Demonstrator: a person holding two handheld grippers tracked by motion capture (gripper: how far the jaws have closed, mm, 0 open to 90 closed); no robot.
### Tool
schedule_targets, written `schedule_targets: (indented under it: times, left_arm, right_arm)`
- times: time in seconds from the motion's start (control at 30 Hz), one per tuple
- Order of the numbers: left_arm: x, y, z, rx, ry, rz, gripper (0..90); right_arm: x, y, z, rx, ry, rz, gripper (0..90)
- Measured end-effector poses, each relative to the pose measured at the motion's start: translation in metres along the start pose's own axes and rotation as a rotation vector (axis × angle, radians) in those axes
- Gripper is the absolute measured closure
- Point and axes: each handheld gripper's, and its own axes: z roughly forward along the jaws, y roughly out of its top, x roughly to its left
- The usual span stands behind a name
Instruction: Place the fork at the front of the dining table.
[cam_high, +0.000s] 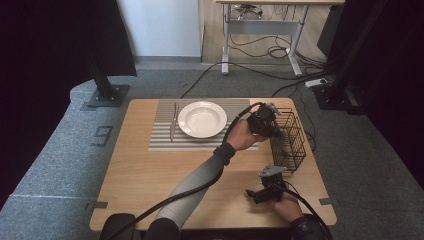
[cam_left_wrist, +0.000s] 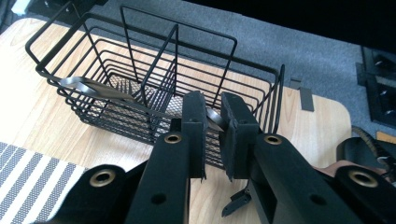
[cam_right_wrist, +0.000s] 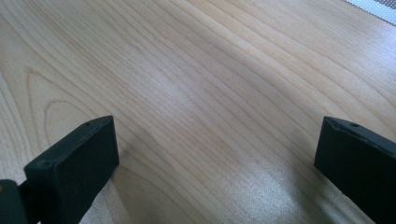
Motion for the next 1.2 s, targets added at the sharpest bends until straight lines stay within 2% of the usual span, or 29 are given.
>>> schedule_targets:
  times: [0.23,0.5,0.57,0.9,1.2]
  left_arm:
    - [0.001,0.003,-0.010,-0.008,-0.006,0.000,81.7]
    - [0.001,0.010,-0.031,-0.024,0.013,0.019,82.8]
    - [0.001,0.011,-0.039,-0.028,0.015,0.022,87.1]
    - [0.000,0.016,-0.073,-0.066,0.009,0.015,87.2]
    - [-0.003,0.013,-0.119,-0.087,0.030,0.009,87.3]
  right_arm:
    - [0.000,0.000,0.000,0.001,0.001,0.001,0.0]
    - [0.000,0.000,0.000,-0.001,-0.003,0.001,0.0]
    - [0.000,0.000,0.000,-0.001,-0.003,0.003,0.0]
    - [0.003,0.000,-0.001,0.000,0.003,0.005,1.7]
    - [0.005,0.003,-0.006,-0.015,0.006,0.010,5.8]
